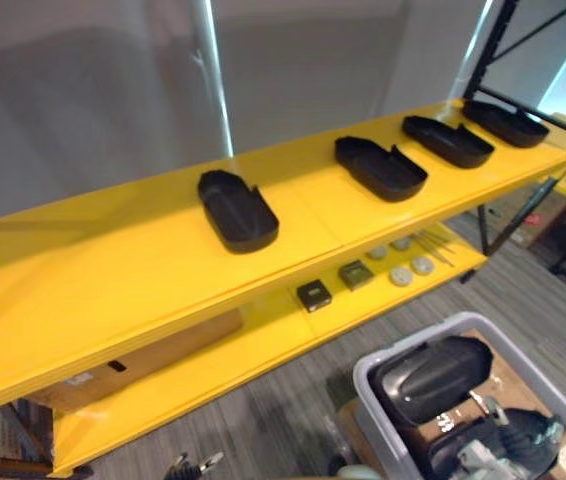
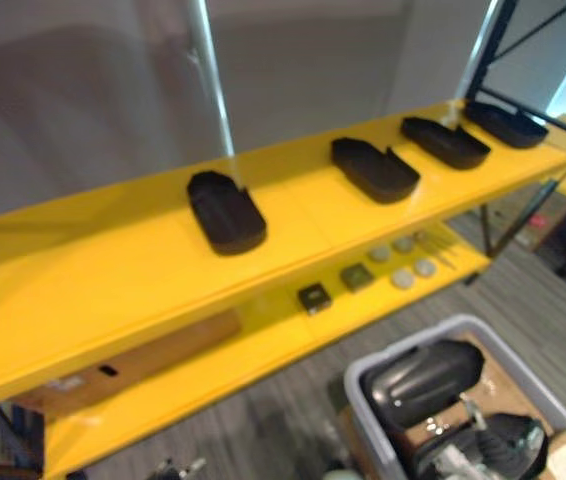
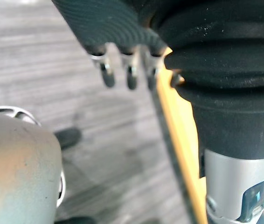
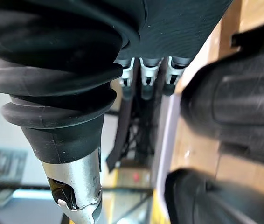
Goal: Walk over and take plastic housings, then place them on the shelf
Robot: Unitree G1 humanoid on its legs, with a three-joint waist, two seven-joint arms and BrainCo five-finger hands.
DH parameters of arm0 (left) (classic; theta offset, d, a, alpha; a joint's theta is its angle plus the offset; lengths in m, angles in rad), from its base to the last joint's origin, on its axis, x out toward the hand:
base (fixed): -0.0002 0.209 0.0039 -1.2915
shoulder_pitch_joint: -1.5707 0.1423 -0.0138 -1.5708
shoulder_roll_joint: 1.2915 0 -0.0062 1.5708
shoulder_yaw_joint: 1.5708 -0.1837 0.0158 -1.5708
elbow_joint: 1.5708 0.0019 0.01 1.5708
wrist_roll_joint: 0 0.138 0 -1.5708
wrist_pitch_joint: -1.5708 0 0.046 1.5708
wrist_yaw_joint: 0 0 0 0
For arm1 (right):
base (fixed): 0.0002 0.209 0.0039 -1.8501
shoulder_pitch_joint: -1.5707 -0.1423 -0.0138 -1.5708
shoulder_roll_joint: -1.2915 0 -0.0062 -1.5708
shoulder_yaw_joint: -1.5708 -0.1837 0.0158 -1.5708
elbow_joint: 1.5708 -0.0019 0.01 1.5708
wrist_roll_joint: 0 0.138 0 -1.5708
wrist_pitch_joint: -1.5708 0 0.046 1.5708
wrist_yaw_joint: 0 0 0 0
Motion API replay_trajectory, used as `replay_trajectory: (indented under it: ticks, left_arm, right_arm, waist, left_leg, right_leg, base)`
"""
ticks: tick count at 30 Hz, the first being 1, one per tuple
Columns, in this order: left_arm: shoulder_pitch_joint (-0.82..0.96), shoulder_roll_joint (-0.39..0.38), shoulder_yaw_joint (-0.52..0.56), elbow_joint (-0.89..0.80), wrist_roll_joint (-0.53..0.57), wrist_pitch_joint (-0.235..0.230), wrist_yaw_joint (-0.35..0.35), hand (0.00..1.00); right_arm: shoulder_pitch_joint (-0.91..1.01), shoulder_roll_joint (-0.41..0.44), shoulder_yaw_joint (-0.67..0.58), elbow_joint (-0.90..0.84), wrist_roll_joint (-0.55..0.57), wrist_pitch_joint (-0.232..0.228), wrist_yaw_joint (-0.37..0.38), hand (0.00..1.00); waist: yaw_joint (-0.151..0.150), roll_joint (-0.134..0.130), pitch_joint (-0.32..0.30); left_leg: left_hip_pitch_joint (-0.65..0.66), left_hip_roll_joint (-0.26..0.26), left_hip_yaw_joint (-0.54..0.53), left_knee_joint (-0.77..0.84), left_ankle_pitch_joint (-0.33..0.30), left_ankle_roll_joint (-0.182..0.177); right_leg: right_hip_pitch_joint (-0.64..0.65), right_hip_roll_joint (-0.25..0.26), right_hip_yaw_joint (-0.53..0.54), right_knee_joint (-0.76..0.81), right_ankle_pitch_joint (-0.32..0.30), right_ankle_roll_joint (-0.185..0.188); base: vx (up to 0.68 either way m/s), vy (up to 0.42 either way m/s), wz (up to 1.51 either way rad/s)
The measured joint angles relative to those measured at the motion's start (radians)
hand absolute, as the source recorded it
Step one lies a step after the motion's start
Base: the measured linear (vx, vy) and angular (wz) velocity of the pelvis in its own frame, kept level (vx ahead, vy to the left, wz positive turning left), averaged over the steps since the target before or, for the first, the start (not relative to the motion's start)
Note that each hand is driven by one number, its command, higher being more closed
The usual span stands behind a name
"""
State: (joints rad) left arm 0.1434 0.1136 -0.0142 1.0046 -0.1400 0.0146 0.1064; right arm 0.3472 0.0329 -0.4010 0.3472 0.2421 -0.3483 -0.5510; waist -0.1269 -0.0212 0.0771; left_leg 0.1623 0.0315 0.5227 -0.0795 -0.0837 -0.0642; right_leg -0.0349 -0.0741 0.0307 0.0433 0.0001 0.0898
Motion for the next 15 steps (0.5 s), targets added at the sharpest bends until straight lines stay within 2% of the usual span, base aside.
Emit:
replay_trajectory:
  ticks: [5, 7, 9, 10, 12, 13, 14, 15]
  left_arm:
    - [-0.028, -0.004, -0.053, 0.024, 0.041, 0.011, -0.008, 0.0]
    - [-0.036, -0.004, -0.076, 0.024, 0.031, 0.01, -0.008, 0.0]
    - [-0.04, -0.009, -0.078, 0.024, 0.002, 0.008, -0.004, 0.0]
    - [-0.041, -0.008, -0.075, 0.02, -0.019, 0.006, -0.001, 0.0]
    - [-0.034, -0.007, -0.061, 0.001, -0.075, -0.023, 0.01, 0.0]
    - [-0.027, -0.009, -0.053, -0.004, -0.091, -0.032, 0.011, 0.0]
    - [-0.015, -0.024, -0.044, -0.016, -0.105, -0.042, 0.018, 0.0]
    - [-0.008, -0.034, -0.044, -0.016, -0.115, -0.046, 0.023, 0.0]
  right_arm:
    - [0.029, 0.016, 0.009, 0.035, 0.0, -0.001, -0.014, 0.0]
    - [0.041, 0.016, 0.022, 0.035, -0.001, -0.002, 0.002, 0.0]
    - [0.042, 0.015, 0.04, 0.035, -0.002, -0.004, 0.037, 0.0]
    - [0.041, 0.014, 0.053, 0.035, -0.003, -0.007, 0.054, 0.0]
    - [0.019, -0.009, 0.123, 0.04, -0.016, -0.024, 0.098, 0.0]
    - [0.007, -0.02, 0.141, 0.042, -0.023, -0.031, 0.106, 0.0]
    - [-0.028, -0.048, 0.164, 0.057, -0.022, -0.042, 0.126, 0.0]
    - [-0.063, -0.066, 0.174, 0.073, -0.02, -0.042, 0.138, 0.0]
  waist:
    - [-0.03, -0.002, 0.003]
    - [-0.031, -0.001, 0.004]
    - [-0.03, 0.003, 0.015]
    - [-0.028, 0.004, 0.022]
    - [-0.003, 0.006, 0.033]
    - [0.008, 0.005, 0.036]
    - [0.027, 0.039, 0.037]
    - [0.034, 0.063, 0.039]
  left_leg:
    - [0.031, 0.015, 0.053, 0.002, -0.014, -0.02]
    - [0.029, 0.02, 0.065, 0.022, -0.028, -0.023]
    - [0.02, 0.035, 0.058, 0.102, -0.066, -0.018]
    - [0.006, 0.044, 0.029, 0.17, -0.093, -0.005]
    - [-0.079, 0.056, -0.139, 0.383, -0.146, 0.06]
    - [-0.105, 0.055, -0.194, 0.421, -0.175, 0.069]
    - [-0.125, 0.056, -0.307, 0.454, -0.222, 0.064]
    - [-0.128, 0.06, -0.365, 0.452, -0.242, 0.038]
  right_leg:
    - [0.003, 0.024, 0.036, -0.011, 0.003, -0.006]
    - [0.003, 0.027, 0.048, -0.01, 0.003, -0.007]
    - [0.014, 0.028, 0.066, -0.005, 0.002, -0.008]
    - [0.021, 0.027, 0.08, -0.001, 0.002, -0.008]
    - [0.007, 0.025, 0.146, 0.025, 0.001, -0.009]
    - [-0.005, 0.026, 0.167, 0.028, 0.001, -0.009]
    - [-0.025, 0.052, 0.201, 0.028, 0.005, -0.003]
    - [-0.046, 0.073, 0.225, 0.037, 0.01, 0.006]
  base:
    - [0.07, -0.017, -0.31]
    - [0.04, -0.017, -0.25]
    - [0.02, -0.016, -0.25]
    - [-0.02, -0.036, -0.36]
    - [-0.02, -0.046, -0.74]
    - [-0.05, 0.032, -1.09]
    - [-0.09, 0.105, -1.03]
    - [-0.09, 0.098, -0.87]
